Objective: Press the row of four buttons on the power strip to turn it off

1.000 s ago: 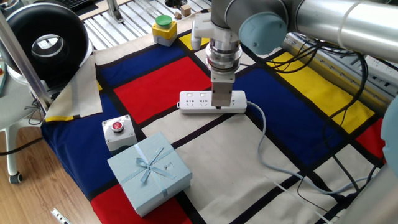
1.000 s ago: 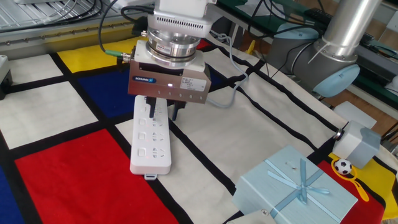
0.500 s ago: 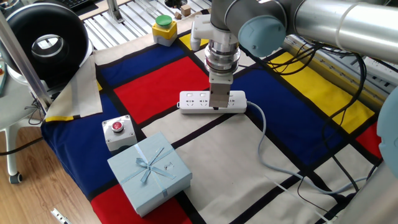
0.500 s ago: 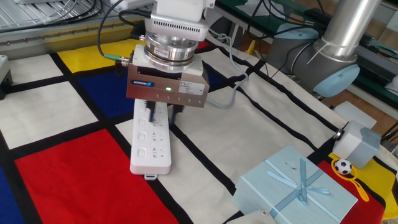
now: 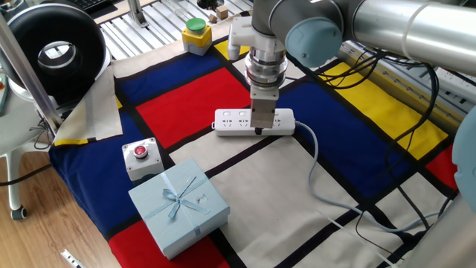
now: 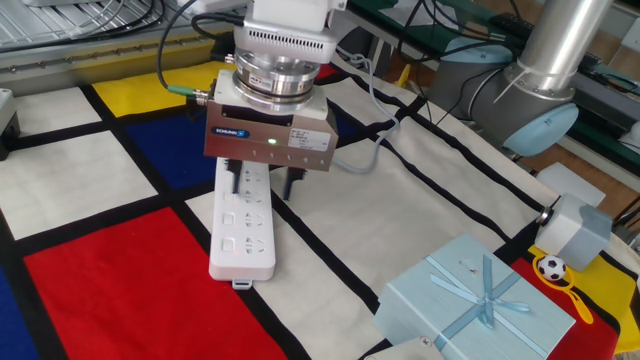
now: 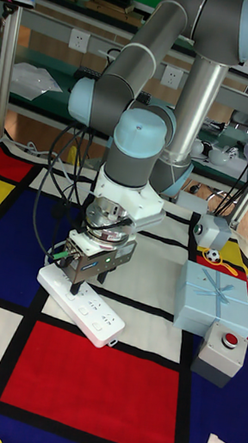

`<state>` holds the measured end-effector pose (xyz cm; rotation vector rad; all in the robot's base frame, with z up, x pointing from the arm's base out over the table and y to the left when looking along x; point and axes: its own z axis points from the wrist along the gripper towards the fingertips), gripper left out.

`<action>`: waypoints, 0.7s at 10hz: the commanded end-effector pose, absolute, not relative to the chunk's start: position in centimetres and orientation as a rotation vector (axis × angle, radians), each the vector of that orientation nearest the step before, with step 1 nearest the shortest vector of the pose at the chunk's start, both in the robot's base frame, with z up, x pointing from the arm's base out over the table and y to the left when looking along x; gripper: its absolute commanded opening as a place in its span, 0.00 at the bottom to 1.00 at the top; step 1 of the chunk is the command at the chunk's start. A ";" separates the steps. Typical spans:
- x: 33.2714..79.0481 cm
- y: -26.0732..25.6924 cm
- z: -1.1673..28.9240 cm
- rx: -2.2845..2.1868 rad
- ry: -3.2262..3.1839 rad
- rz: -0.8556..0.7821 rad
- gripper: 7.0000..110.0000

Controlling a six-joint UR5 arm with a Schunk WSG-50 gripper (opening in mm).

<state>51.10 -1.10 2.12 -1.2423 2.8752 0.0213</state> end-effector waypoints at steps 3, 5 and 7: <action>51.0 -1.1 1.8 -1.215 2.881 0.037 0.57; 51.0 -1.1 1.7 -1.215 2.881 0.037 0.57; 51.0 -1.0 1.7 -1.215 2.881 0.044 0.57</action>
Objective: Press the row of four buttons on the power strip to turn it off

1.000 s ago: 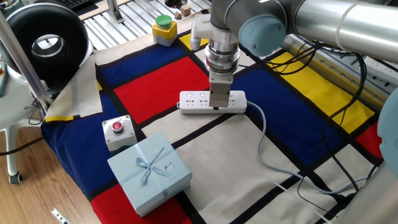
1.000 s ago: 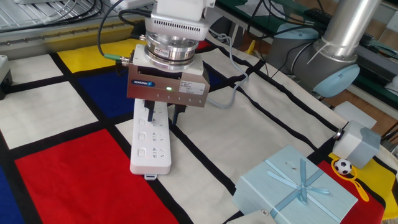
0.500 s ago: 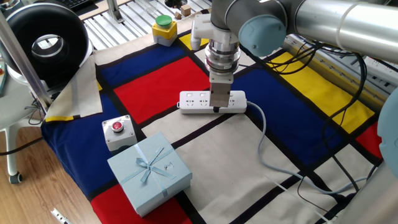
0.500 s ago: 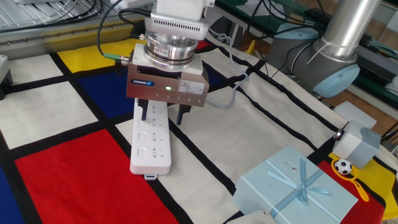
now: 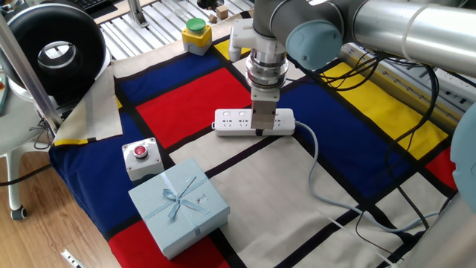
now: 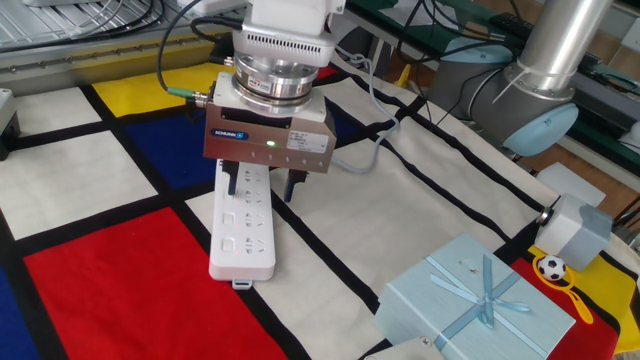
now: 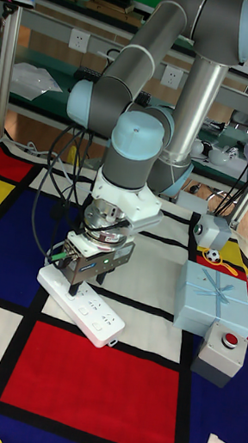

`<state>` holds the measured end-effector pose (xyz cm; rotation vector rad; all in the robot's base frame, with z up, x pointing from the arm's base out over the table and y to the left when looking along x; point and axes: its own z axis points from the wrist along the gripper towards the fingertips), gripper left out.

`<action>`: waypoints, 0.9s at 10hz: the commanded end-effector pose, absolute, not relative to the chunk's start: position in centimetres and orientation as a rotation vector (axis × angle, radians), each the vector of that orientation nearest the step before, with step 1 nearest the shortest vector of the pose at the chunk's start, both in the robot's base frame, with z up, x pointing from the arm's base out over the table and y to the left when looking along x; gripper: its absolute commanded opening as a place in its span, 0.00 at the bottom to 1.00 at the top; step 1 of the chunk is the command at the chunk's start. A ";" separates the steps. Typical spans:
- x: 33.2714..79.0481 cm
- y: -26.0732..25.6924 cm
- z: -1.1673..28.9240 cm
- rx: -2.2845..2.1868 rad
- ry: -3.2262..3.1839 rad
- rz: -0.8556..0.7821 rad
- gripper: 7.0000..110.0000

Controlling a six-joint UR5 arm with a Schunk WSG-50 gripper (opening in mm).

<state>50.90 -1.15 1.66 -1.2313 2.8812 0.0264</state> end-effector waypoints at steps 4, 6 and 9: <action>51.2 -1.2 1.4 -1.216 2.882 0.032 0.57; 51.2 -1.5 1.1 -1.222 2.878 0.031 0.57; 51.1 -1.4 1.1 -1.223 2.880 0.035 0.57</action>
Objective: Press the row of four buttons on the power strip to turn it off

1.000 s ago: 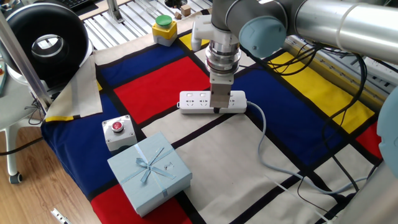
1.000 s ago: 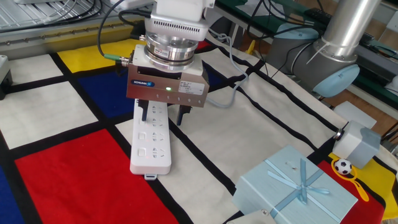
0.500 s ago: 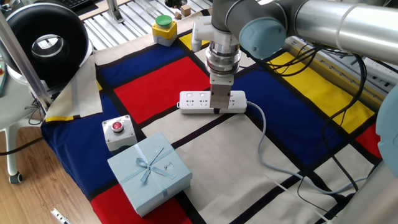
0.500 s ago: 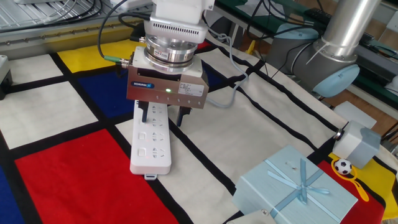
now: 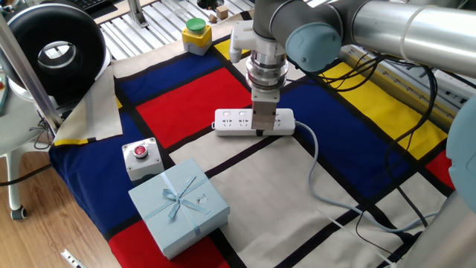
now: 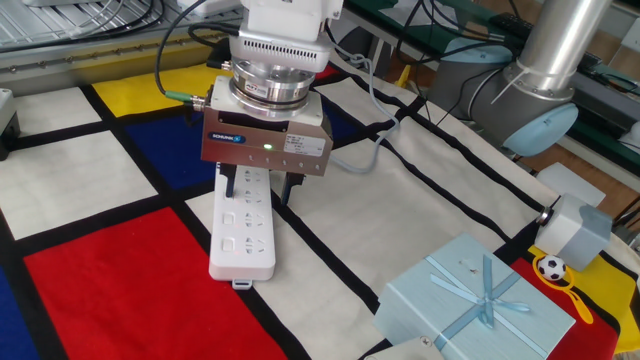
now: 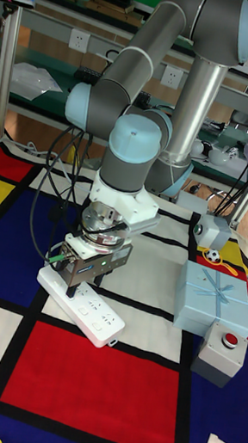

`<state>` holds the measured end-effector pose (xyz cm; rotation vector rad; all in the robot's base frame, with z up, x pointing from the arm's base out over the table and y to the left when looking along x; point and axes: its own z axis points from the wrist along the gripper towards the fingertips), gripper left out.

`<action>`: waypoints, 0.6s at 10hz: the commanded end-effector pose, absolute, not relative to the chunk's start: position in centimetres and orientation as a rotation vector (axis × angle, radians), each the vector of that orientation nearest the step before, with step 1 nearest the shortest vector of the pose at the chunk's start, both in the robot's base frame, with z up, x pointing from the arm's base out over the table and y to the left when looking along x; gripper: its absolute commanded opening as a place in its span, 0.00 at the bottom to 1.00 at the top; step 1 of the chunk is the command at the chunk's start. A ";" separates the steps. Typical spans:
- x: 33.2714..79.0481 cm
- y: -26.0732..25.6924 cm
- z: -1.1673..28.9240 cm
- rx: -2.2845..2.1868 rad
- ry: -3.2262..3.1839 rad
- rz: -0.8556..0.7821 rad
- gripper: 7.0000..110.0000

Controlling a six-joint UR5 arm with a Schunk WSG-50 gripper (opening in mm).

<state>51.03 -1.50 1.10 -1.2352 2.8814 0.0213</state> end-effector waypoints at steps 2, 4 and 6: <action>51.1 -1.3 1.2 -1.220 2.881 0.043 0.57; 51.0 -1.2 1.3 -1.218 2.886 0.035 0.57; 51.1 -1.2 1.2 -1.217 2.885 0.037 0.57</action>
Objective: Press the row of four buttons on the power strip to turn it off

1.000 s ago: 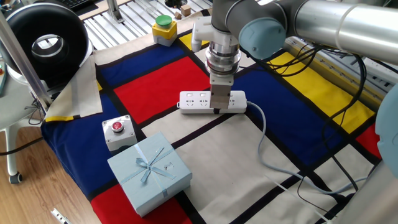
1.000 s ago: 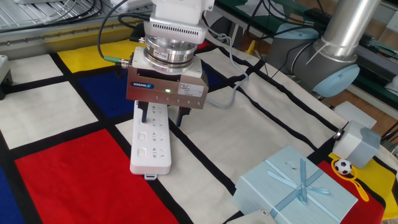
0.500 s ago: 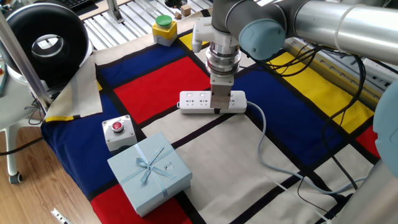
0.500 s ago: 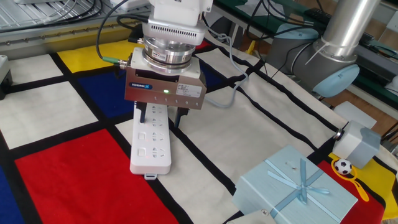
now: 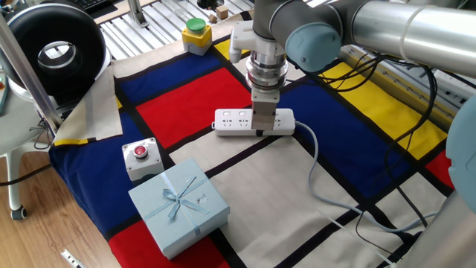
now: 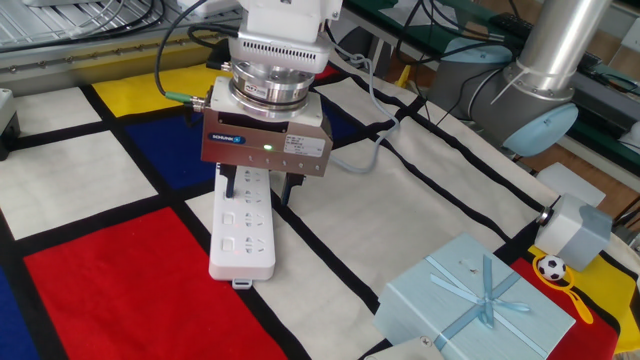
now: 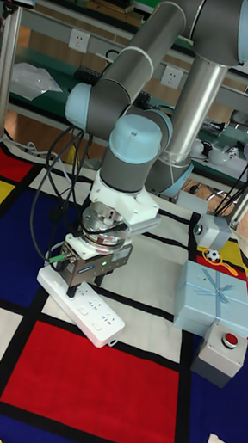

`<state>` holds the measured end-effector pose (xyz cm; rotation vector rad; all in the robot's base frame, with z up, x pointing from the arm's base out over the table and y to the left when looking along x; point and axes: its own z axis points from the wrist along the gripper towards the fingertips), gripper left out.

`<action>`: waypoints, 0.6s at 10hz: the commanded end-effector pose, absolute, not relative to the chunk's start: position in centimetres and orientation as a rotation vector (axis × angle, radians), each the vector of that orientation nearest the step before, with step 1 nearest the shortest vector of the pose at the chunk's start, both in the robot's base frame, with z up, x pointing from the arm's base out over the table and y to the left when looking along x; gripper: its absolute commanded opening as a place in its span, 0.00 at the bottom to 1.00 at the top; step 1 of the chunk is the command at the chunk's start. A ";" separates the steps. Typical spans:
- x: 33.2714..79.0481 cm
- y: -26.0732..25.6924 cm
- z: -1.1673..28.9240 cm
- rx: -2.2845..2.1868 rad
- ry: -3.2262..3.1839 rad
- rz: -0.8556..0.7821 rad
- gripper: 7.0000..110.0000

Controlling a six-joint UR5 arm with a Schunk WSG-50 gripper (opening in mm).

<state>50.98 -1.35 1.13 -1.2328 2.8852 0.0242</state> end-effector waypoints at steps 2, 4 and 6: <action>51.2 -1.2 1.1 -1.219 2.883 0.036 0.57; 51.2 -1.1 1.1 -1.219 2.883 0.038 0.57; 51.2 -1.0 1.1 -1.221 2.882 0.042 0.57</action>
